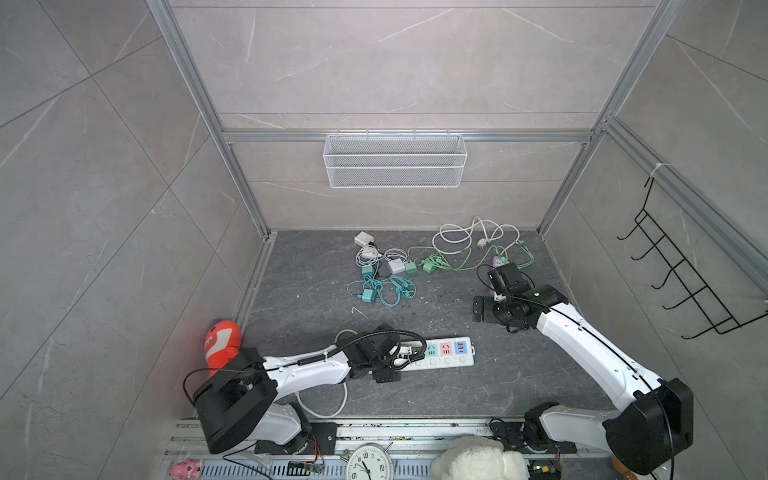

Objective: Insert the plug
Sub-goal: 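Carry the white power strip toward the robot and lower it onto the table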

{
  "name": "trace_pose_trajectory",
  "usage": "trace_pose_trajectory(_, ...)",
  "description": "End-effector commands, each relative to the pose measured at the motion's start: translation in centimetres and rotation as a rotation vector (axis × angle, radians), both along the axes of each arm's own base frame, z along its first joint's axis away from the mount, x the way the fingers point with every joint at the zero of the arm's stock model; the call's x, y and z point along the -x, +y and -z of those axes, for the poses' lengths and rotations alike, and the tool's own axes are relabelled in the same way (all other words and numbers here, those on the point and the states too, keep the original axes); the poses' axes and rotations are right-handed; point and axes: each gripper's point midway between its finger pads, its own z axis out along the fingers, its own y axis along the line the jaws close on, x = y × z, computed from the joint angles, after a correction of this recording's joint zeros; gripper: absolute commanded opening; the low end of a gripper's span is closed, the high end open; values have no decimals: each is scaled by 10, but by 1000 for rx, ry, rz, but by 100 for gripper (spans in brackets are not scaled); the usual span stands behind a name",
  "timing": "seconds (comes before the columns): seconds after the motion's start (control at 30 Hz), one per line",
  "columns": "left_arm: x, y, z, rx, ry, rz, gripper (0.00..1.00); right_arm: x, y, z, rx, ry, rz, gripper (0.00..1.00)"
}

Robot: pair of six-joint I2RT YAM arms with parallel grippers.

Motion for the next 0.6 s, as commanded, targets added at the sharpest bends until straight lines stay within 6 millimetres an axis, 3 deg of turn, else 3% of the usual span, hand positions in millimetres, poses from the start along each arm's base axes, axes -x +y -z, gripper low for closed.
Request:
trace_pose_trajectory(0.0,-15,-17,-13,29,-60,26,55,-1,-1,8,20,17,-15,99)
trace_pose_trajectory(0.23,-16,-24,1,19,-24,39,62,-9,20,14,-61,19,-92,99)
trace_pose_trajectory(0.57,-14,-20,13,-34,42,59,79,-17,26,20,-61,24,-120,99)
